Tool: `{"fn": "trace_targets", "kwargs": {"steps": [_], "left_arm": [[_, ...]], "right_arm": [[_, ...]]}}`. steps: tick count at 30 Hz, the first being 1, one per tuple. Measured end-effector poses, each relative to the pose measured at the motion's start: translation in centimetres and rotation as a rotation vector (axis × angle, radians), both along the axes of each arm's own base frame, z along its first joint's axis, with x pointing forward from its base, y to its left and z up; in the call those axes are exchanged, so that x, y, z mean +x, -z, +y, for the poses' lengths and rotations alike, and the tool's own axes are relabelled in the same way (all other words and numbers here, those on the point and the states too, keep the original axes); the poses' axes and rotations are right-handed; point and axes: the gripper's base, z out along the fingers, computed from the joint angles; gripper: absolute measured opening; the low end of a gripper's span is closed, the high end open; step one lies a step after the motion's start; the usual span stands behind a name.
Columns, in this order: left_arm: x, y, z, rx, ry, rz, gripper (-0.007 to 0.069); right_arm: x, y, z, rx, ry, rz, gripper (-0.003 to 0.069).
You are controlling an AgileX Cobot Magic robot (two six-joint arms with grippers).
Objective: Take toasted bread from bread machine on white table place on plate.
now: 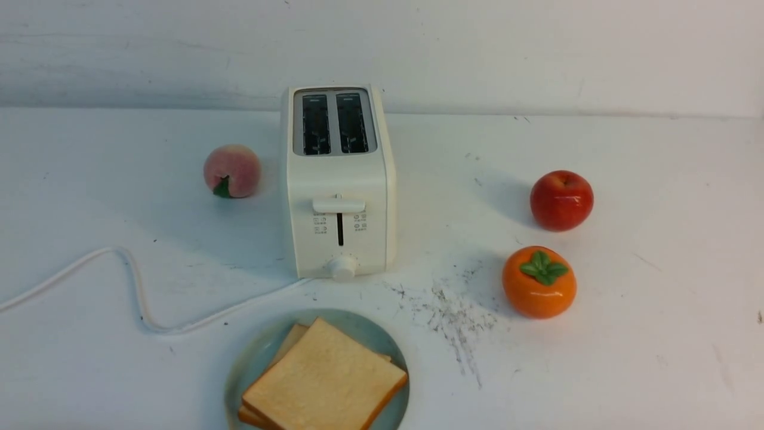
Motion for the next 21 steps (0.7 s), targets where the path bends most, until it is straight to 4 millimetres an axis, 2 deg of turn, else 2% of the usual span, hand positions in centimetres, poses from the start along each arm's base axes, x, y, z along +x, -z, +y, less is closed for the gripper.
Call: {"fn": "trace_targets", "kwargs": {"steps": [21], "left_arm": [[-0.10,0.46,-0.02,-0.002,0.002,0.041,0.0062]], "right_arm": [[0.00,0.00,0.00,0.000,0.000,0.000,0.0204]]}}
